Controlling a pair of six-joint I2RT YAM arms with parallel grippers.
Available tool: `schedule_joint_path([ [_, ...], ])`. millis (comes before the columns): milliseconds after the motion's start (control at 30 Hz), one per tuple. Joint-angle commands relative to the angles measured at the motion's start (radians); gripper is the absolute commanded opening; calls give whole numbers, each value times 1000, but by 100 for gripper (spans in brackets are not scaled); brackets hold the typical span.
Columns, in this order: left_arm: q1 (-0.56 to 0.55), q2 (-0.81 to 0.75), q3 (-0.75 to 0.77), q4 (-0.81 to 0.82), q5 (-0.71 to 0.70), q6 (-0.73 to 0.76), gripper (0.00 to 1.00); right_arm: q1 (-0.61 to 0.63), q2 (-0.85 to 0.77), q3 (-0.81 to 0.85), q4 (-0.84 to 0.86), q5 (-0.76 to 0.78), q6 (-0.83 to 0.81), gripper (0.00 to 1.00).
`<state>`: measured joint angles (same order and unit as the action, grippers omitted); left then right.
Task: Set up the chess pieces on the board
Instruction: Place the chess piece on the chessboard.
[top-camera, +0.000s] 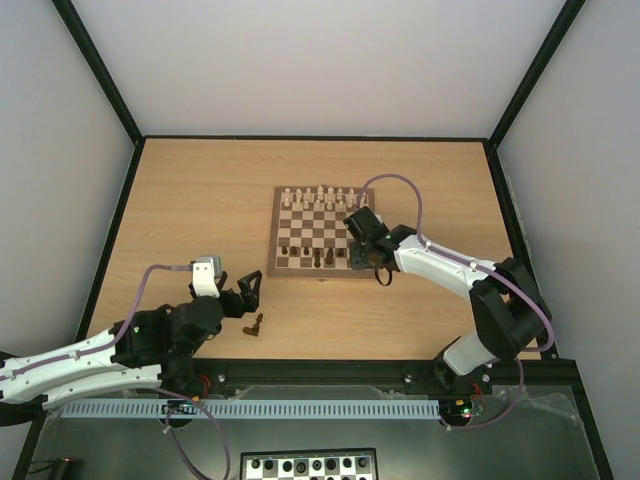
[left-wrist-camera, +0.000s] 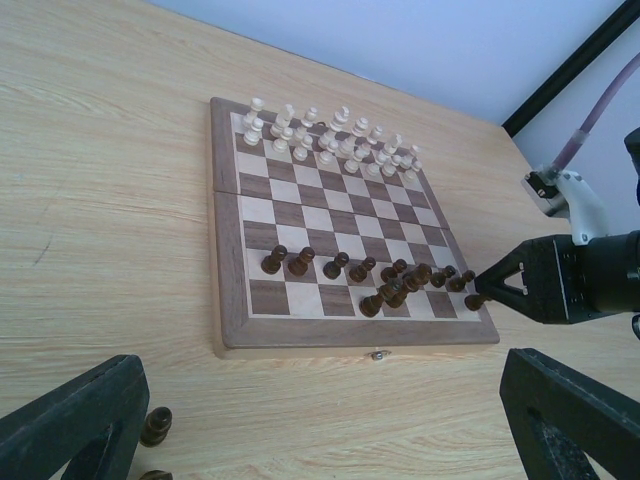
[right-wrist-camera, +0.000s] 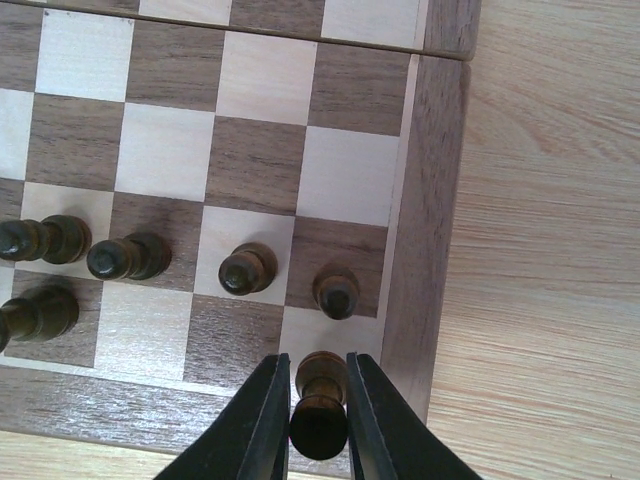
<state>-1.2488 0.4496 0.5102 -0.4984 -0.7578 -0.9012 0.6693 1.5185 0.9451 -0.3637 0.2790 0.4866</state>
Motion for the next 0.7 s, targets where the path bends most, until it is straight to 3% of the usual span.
schedule_joint_path([
  [0, 7, -5, -3, 8, -8, 9, 99, -11, 18, -14, -2, 5, -3, 18],
  [467, 7, -6, -1, 6, -11, 10, 100, -12, 12, -17, -5, -3, 1, 25],
  [600, 6, -5, -2, 7, -13, 12, 99, -12, -59, -10, -25, 48, 13, 35],
  [667, 7, -4, -1, 8, -15, 13, 99, -13, -113, -8, -29, 72, 18, 50],
])
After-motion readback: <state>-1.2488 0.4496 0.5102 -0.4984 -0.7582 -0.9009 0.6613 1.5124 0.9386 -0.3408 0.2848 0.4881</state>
